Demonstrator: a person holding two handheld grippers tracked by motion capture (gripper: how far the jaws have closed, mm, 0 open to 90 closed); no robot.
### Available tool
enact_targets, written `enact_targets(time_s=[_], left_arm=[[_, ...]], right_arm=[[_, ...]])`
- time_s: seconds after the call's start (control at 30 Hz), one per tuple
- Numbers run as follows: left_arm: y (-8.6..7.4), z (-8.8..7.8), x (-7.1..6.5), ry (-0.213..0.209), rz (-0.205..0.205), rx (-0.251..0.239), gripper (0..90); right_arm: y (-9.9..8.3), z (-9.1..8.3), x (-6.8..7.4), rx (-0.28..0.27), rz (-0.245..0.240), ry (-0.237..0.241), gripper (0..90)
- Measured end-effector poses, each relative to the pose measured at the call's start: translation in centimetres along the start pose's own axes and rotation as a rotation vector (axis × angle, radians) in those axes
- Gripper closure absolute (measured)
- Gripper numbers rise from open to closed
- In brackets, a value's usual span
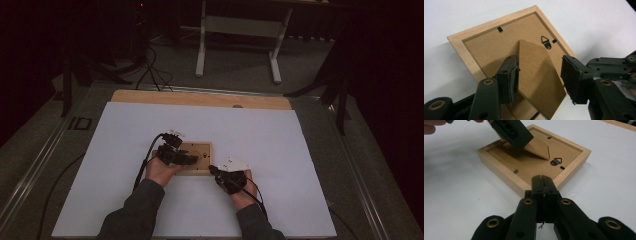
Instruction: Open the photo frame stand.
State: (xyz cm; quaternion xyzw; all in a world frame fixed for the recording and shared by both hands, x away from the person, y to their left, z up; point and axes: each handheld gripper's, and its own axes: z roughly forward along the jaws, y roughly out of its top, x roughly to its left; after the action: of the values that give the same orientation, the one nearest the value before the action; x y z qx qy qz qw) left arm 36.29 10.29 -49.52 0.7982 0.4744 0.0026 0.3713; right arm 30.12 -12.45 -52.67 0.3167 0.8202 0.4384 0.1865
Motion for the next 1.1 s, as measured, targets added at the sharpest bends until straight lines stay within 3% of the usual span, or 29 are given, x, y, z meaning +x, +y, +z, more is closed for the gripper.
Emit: enact_targets(time_s=[0.43,0.77,1.1], left_arm=[[0.1,0.5,-0.1,0.015,0.024,0.042,52.4],[-0.1,0.4,-0.8,0.07,0.095,0.037,52.9],[-0.6,0.1,-1.9,0.122,0.177,-0.003,52.8]], right_arm=[[0.0,0.0,0.0,0.0,0.0,0.001,89.4],[0.1,0.0,-0.2,0.005,-0.001,0.003,84.6],[0.5,-0.2,-0.4,0.019,-0.004,0.013,75.7]])
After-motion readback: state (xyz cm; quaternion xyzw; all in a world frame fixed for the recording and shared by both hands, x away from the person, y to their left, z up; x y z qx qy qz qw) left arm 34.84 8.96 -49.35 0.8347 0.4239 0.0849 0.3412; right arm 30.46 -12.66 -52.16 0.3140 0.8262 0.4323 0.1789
